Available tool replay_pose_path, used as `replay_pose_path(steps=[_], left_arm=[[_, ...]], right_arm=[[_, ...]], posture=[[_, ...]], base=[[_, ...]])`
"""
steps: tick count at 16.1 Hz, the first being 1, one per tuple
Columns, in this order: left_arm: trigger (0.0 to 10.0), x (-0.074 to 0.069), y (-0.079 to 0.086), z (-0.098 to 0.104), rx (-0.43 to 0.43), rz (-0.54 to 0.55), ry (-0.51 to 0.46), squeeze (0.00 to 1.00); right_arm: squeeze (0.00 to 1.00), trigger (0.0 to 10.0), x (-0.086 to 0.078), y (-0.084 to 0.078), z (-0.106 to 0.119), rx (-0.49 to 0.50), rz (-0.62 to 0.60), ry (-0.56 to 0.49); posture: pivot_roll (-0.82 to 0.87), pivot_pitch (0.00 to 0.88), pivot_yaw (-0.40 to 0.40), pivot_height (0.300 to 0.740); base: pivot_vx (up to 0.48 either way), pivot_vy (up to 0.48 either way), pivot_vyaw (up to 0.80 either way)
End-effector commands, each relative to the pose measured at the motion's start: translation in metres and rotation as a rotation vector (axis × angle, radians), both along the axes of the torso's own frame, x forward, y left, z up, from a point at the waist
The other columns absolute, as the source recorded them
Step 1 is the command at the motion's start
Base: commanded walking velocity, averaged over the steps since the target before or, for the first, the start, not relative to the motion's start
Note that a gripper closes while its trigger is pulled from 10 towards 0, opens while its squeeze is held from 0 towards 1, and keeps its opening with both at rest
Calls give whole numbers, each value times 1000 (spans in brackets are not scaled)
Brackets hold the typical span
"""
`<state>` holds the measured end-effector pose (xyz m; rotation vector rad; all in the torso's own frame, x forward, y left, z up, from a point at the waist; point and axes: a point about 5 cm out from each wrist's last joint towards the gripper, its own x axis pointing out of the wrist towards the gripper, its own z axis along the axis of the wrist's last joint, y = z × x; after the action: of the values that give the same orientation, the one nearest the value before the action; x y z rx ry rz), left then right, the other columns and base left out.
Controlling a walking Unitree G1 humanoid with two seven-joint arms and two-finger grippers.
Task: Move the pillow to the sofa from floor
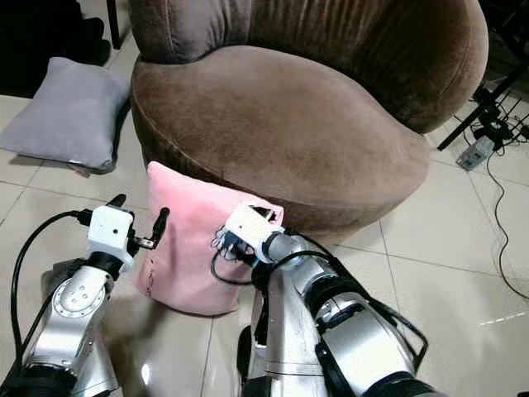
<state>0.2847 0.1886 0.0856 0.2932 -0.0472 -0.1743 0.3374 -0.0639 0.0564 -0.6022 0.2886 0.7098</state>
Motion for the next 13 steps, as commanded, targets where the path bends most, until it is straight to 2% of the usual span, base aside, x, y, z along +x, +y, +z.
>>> replay_pose_path(steps=[1,5,6,11,13], left_arm=[[10000,-3,-5,-4,0,-21,24,0],[10000,-4,5,3,38,-41,28,0],[10000,-5,9,5,52,-47,30,0],[10000,-14,27,17,127,-81,50,0],[10000,-16,28,20,143,-97,60,0]], right_arm=[[0,10000,-4,-14,-13,14,-124,53],[0,10000,-6,-16,-21,171,-372,152],[1000,10000,-7,-15,-22,218,-430,182],[1000,10000,-18,-7,-34,378,-593,291],[1000,10000,-19,-2,-35,400,-610,301]], posture=[[70,262,-266,390],[111,280,-207,390],[128,288,-186,390],[205,315,-92,390],[218,317,-70,390]], base=[[0,0,0],[0,0,0],[0,0,0],[0,0,0],[0,0,0]])
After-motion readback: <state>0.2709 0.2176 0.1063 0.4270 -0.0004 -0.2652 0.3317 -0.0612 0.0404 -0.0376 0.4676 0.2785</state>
